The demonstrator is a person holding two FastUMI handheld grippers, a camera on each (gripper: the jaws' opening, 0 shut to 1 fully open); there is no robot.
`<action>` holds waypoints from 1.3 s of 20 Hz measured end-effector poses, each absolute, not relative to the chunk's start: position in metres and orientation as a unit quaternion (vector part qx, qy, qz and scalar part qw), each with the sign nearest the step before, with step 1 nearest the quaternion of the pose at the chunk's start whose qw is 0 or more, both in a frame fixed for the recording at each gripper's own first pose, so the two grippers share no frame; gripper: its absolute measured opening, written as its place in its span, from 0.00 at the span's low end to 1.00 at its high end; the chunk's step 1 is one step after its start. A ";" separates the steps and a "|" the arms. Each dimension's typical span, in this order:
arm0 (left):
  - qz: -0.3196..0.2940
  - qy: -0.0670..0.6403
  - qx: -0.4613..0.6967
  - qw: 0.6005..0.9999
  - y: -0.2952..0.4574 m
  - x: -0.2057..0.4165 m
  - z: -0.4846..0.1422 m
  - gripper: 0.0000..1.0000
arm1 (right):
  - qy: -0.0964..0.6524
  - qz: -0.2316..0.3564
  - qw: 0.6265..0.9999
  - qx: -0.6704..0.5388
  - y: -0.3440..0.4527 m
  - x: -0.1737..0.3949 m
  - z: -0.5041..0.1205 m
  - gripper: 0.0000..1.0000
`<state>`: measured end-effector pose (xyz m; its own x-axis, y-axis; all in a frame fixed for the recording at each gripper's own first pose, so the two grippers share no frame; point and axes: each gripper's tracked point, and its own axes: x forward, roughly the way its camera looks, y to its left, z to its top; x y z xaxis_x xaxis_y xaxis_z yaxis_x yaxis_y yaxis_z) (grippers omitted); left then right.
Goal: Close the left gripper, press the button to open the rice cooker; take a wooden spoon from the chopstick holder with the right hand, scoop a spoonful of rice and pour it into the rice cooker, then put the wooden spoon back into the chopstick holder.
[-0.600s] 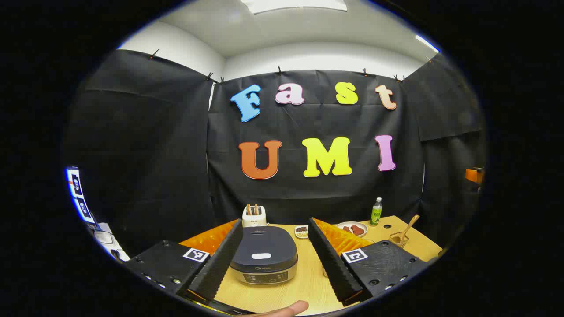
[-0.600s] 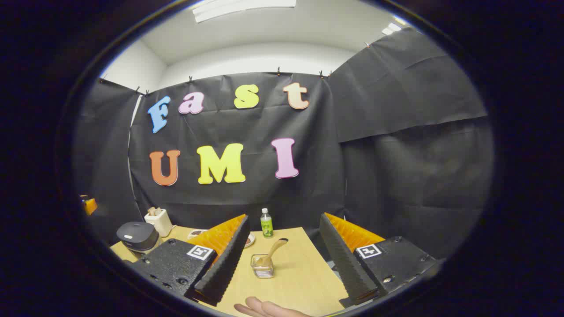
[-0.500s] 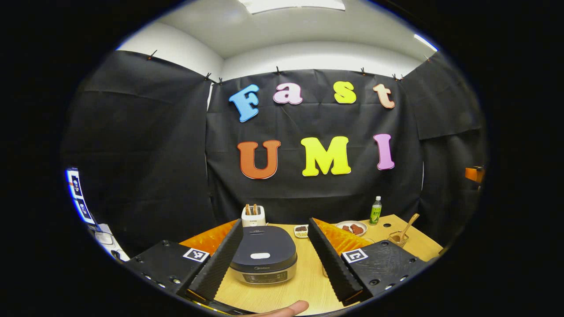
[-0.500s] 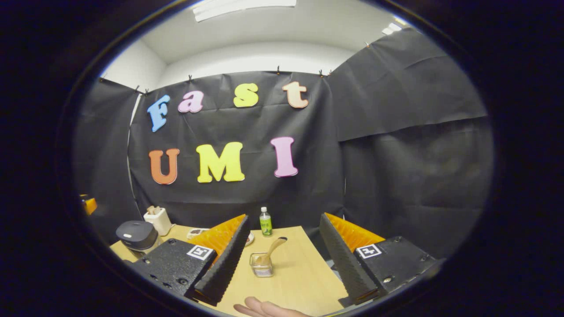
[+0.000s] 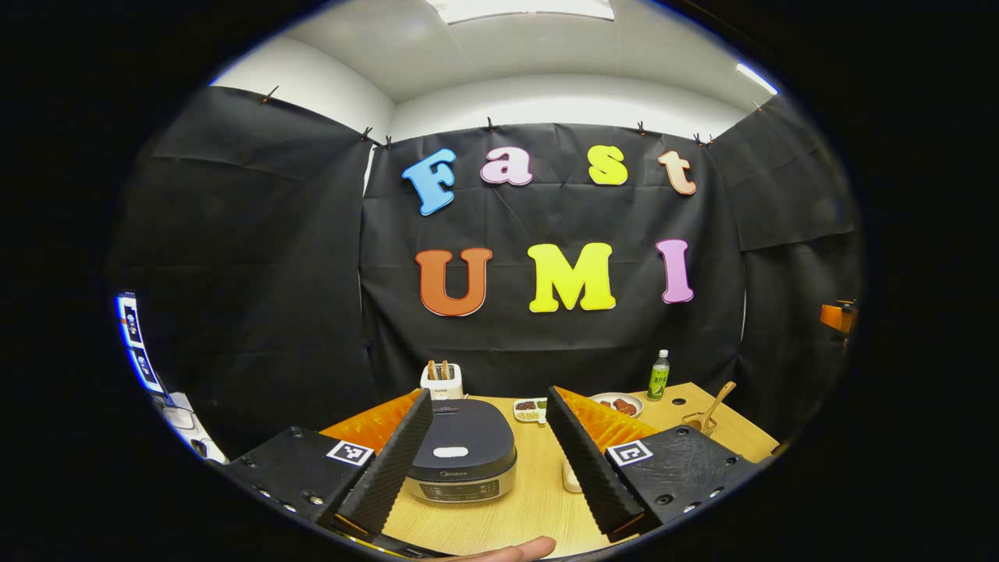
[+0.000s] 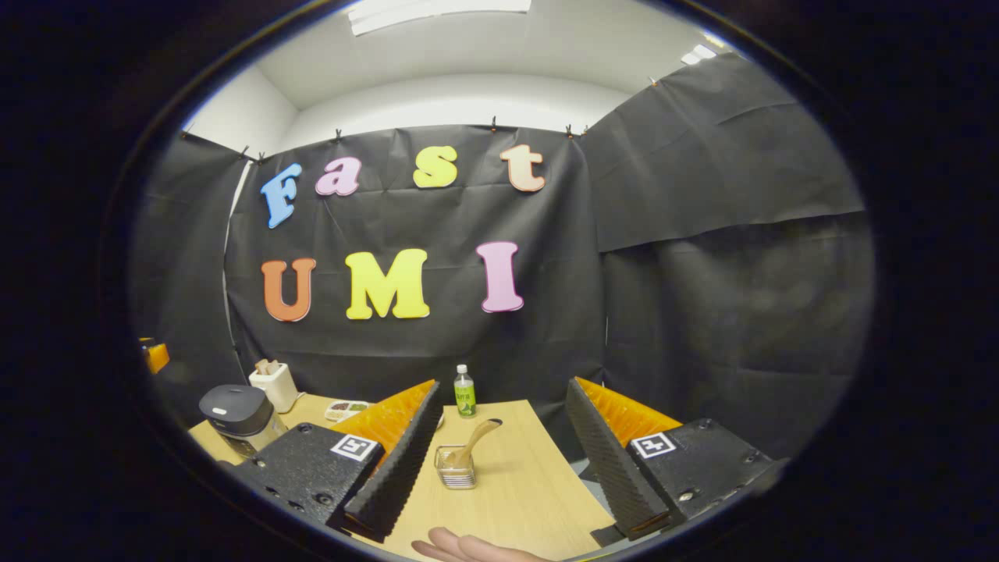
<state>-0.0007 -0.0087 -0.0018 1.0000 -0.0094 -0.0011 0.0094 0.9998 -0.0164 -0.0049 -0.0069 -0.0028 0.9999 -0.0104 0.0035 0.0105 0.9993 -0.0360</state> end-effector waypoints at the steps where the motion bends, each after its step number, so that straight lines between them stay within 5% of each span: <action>1: 0.000 -0.001 -0.008 1.000 -0.007 0.000 -0.001 0.94 | -0.003 -0.005 1.000 -0.020 -0.007 -0.006 -0.003 1.00; 11: 0.025 -0.017 -0.011 0.999 0.013 0.015 -0.004 0.94 | -0.006 0.013 0.999 -0.030 0.006 -0.011 -0.011 0.99; 14: 0.007 -0.002 -0.008 1.000 0.008 0.025 -0.015 0.58 | -0.006 0.018 0.999 -0.034 0.010 -0.012 -0.015 1.00; 15: 0.016 0.000 -0.006 1.000 0.014 0.029 -0.019 0.63 | -0.007 0.018 0.999 -0.035 0.011 -0.011 -0.016 0.99; 17: 0.014 -0.005 0.000 1.000 0.015 0.038 -0.019 0.58 | -0.007 0.019 0.999 -0.037 0.013 -0.010 -0.019 0.99; 19: 0.007 0.013 -0.017 1.000 0.011 0.050 -0.036 0.23 | -0.004 0.025 0.999 -0.039 0.020 -0.010 -0.025 0.99; 20: 0.008 0.028 -0.024 0.999 0.014 0.054 -0.045 0.16 | -0.003 0.028 0.999 -0.041 0.022 -0.010 -0.027 1.00; 24: 0.028 0.045 -0.044 0.998 0.029 0.077 -0.060 0.16 | -0.006 0.019 0.999 -0.047 0.018 -0.010 -0.032 0.99; 25: 0.030 0.057 -0.056 0.996 0.028 0.081 -0.068 0.00 | -0.006 0.019 0.999 -0.048 0.017 -0.012 -0.033 1.00; 26: 0.031 0.071 -0.054 0.996 0.031 0.090 -0.077 0.00 | -0.006 0.020 0.999 -0.050 0.017 -0.014 -0.035 1.00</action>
<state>0.0896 0.0307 -0.0769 0.9880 0.0540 -0.1446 -0.0693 0.9922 -0.1033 -0.0140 0.0168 -0.0353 0.9991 0.0406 0.0103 -0.0394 0.9942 -0.1002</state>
